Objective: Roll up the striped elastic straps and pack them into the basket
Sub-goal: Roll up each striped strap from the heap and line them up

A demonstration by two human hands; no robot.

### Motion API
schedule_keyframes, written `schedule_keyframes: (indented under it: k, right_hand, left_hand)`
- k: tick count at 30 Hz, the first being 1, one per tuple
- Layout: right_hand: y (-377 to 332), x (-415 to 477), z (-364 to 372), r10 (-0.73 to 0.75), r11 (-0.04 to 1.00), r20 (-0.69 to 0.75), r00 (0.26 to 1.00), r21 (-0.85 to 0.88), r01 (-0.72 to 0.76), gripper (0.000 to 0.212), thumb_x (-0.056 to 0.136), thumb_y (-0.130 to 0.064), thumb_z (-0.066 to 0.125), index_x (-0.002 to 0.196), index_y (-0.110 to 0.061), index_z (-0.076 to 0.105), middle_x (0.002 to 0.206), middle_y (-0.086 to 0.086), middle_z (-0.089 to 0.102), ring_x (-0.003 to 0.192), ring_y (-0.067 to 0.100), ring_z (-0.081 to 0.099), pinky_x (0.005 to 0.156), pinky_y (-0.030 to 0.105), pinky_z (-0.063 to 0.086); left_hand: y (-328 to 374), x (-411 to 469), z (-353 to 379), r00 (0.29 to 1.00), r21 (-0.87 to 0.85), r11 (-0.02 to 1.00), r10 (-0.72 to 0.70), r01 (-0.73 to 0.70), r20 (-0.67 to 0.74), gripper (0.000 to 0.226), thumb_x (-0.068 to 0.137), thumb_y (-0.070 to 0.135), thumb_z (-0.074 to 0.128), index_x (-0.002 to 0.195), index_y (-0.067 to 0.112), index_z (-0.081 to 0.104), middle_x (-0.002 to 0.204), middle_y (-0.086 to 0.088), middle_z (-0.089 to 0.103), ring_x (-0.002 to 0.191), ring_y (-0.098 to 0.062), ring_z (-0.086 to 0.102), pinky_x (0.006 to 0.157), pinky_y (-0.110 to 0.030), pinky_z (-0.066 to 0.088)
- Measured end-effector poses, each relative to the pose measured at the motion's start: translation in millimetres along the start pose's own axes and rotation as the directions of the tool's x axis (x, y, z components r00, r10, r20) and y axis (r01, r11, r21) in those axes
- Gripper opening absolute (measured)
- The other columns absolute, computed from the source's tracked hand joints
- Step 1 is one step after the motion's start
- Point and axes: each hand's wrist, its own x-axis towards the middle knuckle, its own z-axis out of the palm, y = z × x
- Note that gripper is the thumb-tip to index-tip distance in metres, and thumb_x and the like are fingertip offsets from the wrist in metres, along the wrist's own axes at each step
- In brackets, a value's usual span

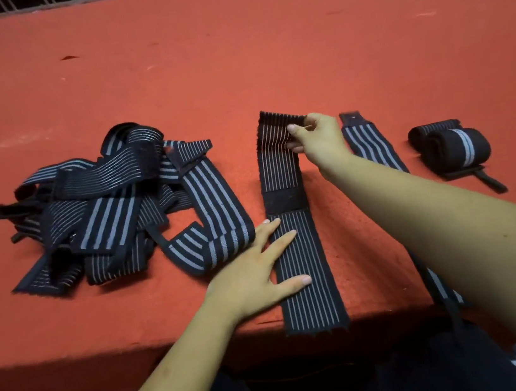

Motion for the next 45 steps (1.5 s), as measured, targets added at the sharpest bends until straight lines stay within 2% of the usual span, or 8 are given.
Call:
schedule_keyframes:
  k: [5,10,13,19,28,37,42,45]
  right_hand:
    - [24.9,26.8,21.7,0.074,0.995,-0.071,0.995,-0.063,-0.078,0.028,0.095,-0.014,0.066,0.077,-0.019,0.045,0.073,0.002,0.054,0.056,0.015,0.065,0.067,0.041,0.052]
    - [42.1,50.1,33.2,0.106,0.966,-0.105,0.989,-0.227,-0.127,0.016,0.091,-0.018,0.071,0.085,-0.016,0.056,0.084,0.007,0.062,0.037,0.001,0.056,0.043,0.016,0.044]
    - [52.1,56.9,36.1,0.099,0.92,-0.134,0.986,-0.365,-0.142,0.019,0.085,-0.022,0.077,0.077,-0.018,0.06,0.082,0.006,0.063,0.07,0.015,0.063,0.067,0.028,0.053]
    - [46.6,58.7,42.7,0.196,0.879,-0.148,0.969,-0.412,-0.241,0.022,0.086,-0.018,0.077,0.104,-0.007,0.073,0.11,0.013,0.072,0.1,0.026,0.066,0.075,0.025,0.042]
    - [35.7,56.7,45.2,0.282,0.937,-0.098,0.954,-0.186,-0.297,0.03,0.081,-0.009,0.078,0.068,-0.02,0.053,0.077,0.001,0.062,0.084,0.023,0.062,0.082,0.035,0.054]
    - [6.3,23.2,20.3,0.134,0.981,0.007,0.991,0.141,-0.134,0.02,0.09,-0.004,0.069,0.084,-0.017,0.055,0.078,-0.001,0.06,0.065,0.011,0.059,0.047,0.019,0.045]
    - [-2.7,-4.1,-4.0,0.082,0.96,0.113,0.99,0.259,-0.109,0.014,0.089,-0.007,0.071,0.092,-0.016,0.061,0.099,0.007,0.067,0.085,0.019,0.065,0.072,0.034,0.052]
    - [4.8,-25.0,-18.1,0.055,0.948,0.219,0.974,0.295,-0.12,0.015,0.088,-0.004,0.071,0.084,-0.017,0.064,0.088,0.001,0.069,0.084,0.018,0.067,0.071,0.033,0.053]
  left_hand:
    - [1.2,-1.3,-0.1,1.0,0.008,1.0,-0.003,0.003,0.006,0.084,0.085,0.076,0.046,0.156,0.041,0.018,0.164,0.021,-0.007,0.15,0.001,-0.008,0.123,-0.028,0.007]
    - [-2.3,0.3,0.1,1.0,0.008,1.0,0.001,-0.001,-0.004,0.085,0.085,0.077,0.046,0.156,0.04,0.019,0.164,0.021,-0.007,0.151,-0.001,-0.006,0.124,-0.029,0.006]
    - [-3.8,0.9,0.8,1.0,0.006,1.0,0.007,-0.007,-0.01,0.085,0.084,0.078,0.044,0.156,0.039,0.02,0.164,0.021,-0.006,0.152,-0.001,-0.006,0.126,-0.032,0.008]
    - [-7.0,2.9,2.9,0.999,0.013,1.0,0.023,-0.023,-0.022,0.085,0.084,0.08,0.042,0.155,0.039,0.021,0.163,0.021,-0.006,0.152,-0.004,-0.003,0.126,-0.037,0.013]
    - [-8.8,1.5,9.9,0.976,0.048,0.986,0.167,-0.162,-0.138,0.078,0.09,0.07,0.044,0.151,0.021,0.04,0.162,0.007,0.024,0.152,-0.009,0.014,0.122,-0.039,0.025]
    - [0.3,10.4,8.2,0.855,0.007,0.929,0.344,-0.371,-0.388,0.039,0.093,0.03,0.065,0.125,0.008,0.062,0.13,-0.004,0.056,0.127,-0.018,0.051,0.11,-0.035,0.04]
    - [10.2,47.9,-14.1,0.761,-0.335,0.913,-0.043,-0.234,-0.647,0.029,0.091,0.024,0.061,0.116,0.01,0.061,0.116,-0.002,0.054,0.115,-0.013,0.054,0.105,-0.03,0.042]
    - [7.5,76.9,-31.7,0.694,-0.605,0.792,-0.387,-0.087,-0.607,0.033,0.094,0.036,0.058,0.119,0.014,0.059,0.119,-0.001,0.057,0.113,-0.01,0.055,0.103,-0.026,0.043]
